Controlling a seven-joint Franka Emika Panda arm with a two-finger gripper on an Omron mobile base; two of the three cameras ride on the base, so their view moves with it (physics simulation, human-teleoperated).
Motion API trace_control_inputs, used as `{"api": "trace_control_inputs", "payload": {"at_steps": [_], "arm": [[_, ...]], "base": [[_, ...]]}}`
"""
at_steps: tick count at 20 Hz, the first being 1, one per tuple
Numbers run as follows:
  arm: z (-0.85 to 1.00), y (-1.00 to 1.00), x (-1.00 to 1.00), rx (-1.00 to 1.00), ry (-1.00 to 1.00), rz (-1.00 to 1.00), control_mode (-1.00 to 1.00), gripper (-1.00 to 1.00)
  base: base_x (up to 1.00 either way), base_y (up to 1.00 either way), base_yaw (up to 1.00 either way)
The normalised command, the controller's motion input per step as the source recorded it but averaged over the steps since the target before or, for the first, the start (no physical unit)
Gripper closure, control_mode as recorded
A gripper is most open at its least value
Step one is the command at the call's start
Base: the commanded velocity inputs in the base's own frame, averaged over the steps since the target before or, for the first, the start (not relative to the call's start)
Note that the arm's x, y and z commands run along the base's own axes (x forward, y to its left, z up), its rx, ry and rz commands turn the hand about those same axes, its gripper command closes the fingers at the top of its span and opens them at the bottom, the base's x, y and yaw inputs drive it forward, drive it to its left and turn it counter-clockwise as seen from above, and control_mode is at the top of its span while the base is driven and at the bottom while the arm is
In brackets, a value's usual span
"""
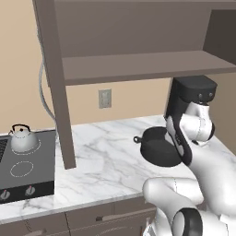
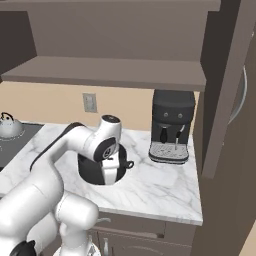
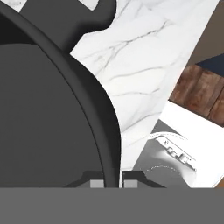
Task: Pick the kettle from the cabinet and place it on a stove burner. Then pick the pot from the counter and place it on another stove burner. Finally, turn both burners on.
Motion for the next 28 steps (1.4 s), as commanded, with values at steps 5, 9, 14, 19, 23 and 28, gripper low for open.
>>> {"api": "trace_control_inputs", "payload": {"at_steps": [5,9,14,19,23,28], "arm": [[0.47,0.00,-0.20,-0.01,0.00,-0.01,-1.00,1.00],[0.46,0.00,-0.16,0.00,0.00,-0.01,-1.00,1.00],[0.43,0.00,-0.25,0.00,0.00,-0.01,-1.00,1.00],[0.33,0.00,-0.25,0.00,0.00,-0.01,-1.00,1.00],[0.00,0.00,-0.09,0.00,0.00,0.00,-1.00,1.00],[0.00,0.00,0.00,0.00,0.00,0.00,1.00,1.00]], "base": [[0.00,0.00,0.00],[0.00,0.00,0.00],[0.00,0.00,0.00],[0.00,0.00,0.00],[0.00,0.00,0.00],[-0.24,0.00,0.00]]}}
